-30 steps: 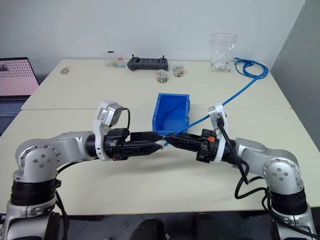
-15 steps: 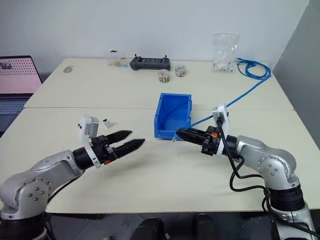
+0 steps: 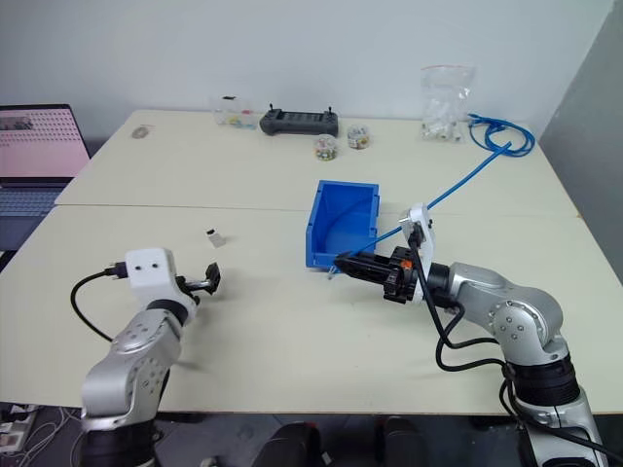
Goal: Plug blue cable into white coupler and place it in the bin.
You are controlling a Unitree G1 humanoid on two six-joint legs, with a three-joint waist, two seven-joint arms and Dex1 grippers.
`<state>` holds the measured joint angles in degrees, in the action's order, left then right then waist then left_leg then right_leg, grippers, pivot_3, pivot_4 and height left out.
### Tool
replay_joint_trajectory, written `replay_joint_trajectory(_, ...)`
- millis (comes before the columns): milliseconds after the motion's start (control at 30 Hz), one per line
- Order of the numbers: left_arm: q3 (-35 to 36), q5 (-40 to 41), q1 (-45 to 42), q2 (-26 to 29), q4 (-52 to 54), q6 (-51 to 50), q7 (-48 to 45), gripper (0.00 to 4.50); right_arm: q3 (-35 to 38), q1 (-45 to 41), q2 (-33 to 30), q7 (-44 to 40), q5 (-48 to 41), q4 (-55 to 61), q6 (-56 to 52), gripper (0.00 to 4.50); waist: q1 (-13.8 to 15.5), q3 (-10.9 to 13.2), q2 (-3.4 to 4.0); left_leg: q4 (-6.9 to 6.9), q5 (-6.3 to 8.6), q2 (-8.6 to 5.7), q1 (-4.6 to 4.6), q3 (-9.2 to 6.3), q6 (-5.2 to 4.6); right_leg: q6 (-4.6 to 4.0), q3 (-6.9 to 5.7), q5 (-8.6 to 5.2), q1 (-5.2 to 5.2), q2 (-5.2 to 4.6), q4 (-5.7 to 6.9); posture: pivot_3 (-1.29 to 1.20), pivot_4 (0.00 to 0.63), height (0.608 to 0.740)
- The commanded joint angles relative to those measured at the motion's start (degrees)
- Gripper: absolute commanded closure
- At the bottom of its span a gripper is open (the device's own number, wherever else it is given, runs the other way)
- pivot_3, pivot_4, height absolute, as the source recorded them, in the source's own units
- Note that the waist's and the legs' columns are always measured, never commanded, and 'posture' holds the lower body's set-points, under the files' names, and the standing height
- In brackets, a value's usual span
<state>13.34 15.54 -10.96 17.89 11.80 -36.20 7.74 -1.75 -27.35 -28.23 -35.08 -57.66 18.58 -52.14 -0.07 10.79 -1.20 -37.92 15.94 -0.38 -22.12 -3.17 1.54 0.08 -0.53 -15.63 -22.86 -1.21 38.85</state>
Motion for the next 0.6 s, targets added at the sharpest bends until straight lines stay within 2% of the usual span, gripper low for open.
replay_joint_trajectory(33, -1.1, -3.89, -6.65, -1.67, -9.85, 5.72, 0.89, 0.0, 0.77, -1.51, 0.46, -0.91, -0.15, 1.0, -0.17, 4.41, 0.13, -0.01, -0.02, 0.0, 0.0, -0.02, 0.0, -0.01, 0.0, 0.01, -0.02, 0.01, 0.0, -0.02, 0.01, 0.0, 0.15, 0.74)
replay_joint_trajectory(233, -0.99, -6.38, -13.89, -4.62, -21.46, 11.14, 2.66, 0.0, 1.32, -1.53, 0.16, -0.6, -0.27, 1.79, -0.88, 4.41, 0.11, -0.04, -0.07, -0.08, -0.01, -0.02, -0.43, -0.01, 0.0, 0.04, -0.04, 0.06, -0.39, -0.03, 0.07, 0.0, 0.15, 0.74)
replay_joint_trajectory(600, -0.07, -9.51, -23.22, -8.35, -37.13, 20.0, 8.08, 0.0, 1.37, -1.55, 0.21, -0.57, -0.13, 2.66, -1.27, 4.41, 0.09, -0.05, -0.08, -0.14, -0.01, -0.04, -0.44, -0.03, 0.0, 0.09, -0.08, 0.09, -0.38, -0.05, 0.12, 0.0, 0.15, 0.74)
